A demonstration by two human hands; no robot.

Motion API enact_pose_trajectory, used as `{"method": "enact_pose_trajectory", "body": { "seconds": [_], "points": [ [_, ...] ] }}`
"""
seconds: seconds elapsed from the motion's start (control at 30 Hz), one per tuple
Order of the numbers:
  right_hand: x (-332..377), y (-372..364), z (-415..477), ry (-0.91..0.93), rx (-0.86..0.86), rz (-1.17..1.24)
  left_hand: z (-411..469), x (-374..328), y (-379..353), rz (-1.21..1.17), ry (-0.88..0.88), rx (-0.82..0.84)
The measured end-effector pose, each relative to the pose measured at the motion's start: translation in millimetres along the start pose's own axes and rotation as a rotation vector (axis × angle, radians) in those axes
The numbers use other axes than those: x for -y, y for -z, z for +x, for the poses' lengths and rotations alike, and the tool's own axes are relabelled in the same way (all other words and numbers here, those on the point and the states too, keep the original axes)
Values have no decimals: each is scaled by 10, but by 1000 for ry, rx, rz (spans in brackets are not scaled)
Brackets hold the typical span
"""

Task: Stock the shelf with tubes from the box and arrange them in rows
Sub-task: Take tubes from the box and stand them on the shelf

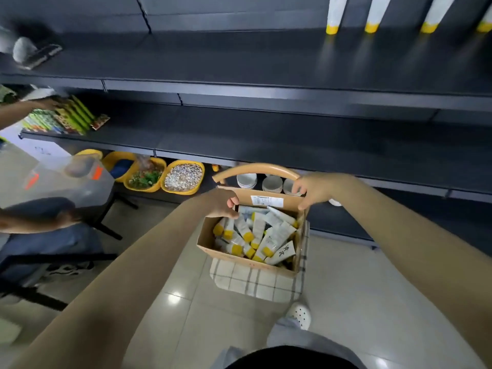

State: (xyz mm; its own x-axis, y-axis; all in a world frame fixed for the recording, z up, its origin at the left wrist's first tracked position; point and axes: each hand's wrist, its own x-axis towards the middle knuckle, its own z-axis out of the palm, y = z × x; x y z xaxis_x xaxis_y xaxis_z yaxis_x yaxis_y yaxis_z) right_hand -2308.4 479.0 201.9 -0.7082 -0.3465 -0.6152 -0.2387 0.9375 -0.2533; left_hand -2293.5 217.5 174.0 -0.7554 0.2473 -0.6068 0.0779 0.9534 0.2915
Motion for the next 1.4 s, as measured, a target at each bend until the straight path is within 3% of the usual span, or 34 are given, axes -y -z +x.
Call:
{"method": "enact_pose_trajectory", "body": {
  "seconds": [0.47, 0.67, 0.8, 0.93, 1.23, 1.4],
  "points": [
    [-139, -1016, 1303, -162, 165, 285, 1153, 875, -885, -150, 50, 169],
    [-218, -1480, 1831, -361, 103, 404, 1824, 1410, -1180, -210, 88, 125],
    [-269, -1691, 2081, -478, 74, 494, 2177, 1609, -1301, -416, 121, 99],
    [-313, -1848, 2228, -557, 21, 594, 2468, 1664, -1439, -469, 111, 96],
    [-325, -2101, 2396, -666, -31, 789, 2831, 1711, -1579, -685, 204, 18],
    [-303, -2128, 2463, -653, 2, 999, 2974, 1811, -1716, -799, 285, 91]
  ]
}}
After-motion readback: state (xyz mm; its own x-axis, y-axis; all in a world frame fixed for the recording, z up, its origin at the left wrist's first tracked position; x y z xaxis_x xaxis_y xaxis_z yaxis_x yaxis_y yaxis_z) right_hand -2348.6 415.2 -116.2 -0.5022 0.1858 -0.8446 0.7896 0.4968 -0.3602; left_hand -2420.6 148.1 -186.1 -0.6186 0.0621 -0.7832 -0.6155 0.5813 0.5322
